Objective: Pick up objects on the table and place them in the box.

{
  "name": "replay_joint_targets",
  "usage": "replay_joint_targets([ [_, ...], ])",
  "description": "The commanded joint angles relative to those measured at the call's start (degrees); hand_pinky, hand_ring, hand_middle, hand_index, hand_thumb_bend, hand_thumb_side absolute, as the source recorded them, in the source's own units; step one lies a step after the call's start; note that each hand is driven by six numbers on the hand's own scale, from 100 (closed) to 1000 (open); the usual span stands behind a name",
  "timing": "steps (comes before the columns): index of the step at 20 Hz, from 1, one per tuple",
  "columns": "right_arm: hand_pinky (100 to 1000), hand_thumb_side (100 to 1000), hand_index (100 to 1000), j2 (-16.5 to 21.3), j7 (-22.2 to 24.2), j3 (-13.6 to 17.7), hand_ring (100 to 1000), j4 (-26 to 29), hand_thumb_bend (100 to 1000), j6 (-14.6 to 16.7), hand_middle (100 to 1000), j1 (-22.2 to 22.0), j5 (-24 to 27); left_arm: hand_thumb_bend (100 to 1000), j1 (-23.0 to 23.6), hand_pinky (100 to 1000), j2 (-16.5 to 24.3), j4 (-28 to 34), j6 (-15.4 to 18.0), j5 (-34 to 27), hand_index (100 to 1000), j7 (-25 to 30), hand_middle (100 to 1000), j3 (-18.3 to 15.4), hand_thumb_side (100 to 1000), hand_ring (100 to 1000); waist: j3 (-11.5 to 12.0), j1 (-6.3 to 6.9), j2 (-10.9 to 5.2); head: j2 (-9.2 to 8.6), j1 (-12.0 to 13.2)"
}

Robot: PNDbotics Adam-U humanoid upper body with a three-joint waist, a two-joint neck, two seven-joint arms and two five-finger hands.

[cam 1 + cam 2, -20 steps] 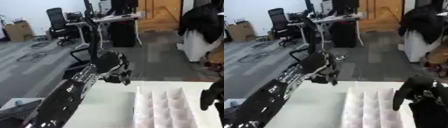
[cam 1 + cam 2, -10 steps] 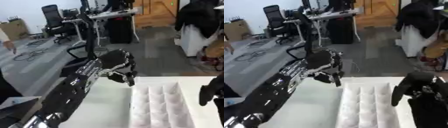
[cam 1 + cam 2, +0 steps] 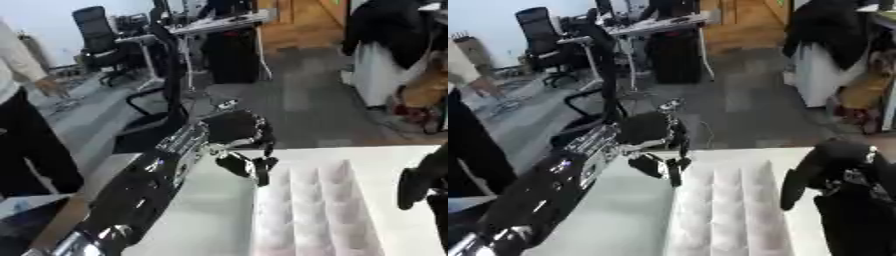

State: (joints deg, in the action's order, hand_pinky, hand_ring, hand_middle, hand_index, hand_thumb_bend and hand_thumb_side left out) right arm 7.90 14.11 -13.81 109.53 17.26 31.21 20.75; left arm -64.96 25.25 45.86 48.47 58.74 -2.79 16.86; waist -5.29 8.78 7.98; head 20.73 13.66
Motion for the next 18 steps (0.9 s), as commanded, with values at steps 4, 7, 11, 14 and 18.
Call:
replay_joint_targets([
  [4, 337, 890, 734, -1.0, 0.6, -0.6, 429, 1.6, 100, -0.5, 533, 1.9, 0.3, 100, -2.4, 100, 0.2, -1.8, 2.0, -3.2, 559, 6.6, 306, -0.9, 642, 231, -1.0, 0.38, 0.18, -0.5, 1.6],
  [7, 340, 887, 734, -1.4, 0.9, -0.9, 430, 2.0, 100, -0.8, 534, 2.4, 0.4, 100, -3.3, 100, -0.3, -3.9, 1.8, -5.2, 589, 10.8, 332, -1.5, 629, 255, -1.9, 0.76, 0.8, -0.58, 2.4],
  [11, 346, 886, 734, -2.1, 1.6, -1.6, 432, 2.5, 100, -1.2, 536, 3.4, 0.8, 153, -4.6, 118, -1.3, -9.4, -0.4, -10.4, 684, 21.4, 459, -3.6, 647, 367, -3.4, 1.56, 1.79, -0.9, 4.0],
  [14, 354, 886, 733, -2.7, 2.1, -1.9, 435, 3.1, 100, -1.4, 538, 4.0, 1.2, 306, -5.7, 304, -1.9, -12.5, -4.7, -16.4, 719, 31.4, 545, -5.8, 608, 480, -4.5, 2.24, 2.52, -1.19, 5.1],
  [18, 362, 885, 733, -3.2, 2.6, -2.3, 437, 3.7, 100, -1.8, 541, 4.5, 1.9, 696, -7.0, 768, -1.6, -12.4, -9.4, -23.3, 855, 41.3, 807, -7.0, 558, 796, -5.6, 3.09, 3.21, -1.52, 6.3],
])
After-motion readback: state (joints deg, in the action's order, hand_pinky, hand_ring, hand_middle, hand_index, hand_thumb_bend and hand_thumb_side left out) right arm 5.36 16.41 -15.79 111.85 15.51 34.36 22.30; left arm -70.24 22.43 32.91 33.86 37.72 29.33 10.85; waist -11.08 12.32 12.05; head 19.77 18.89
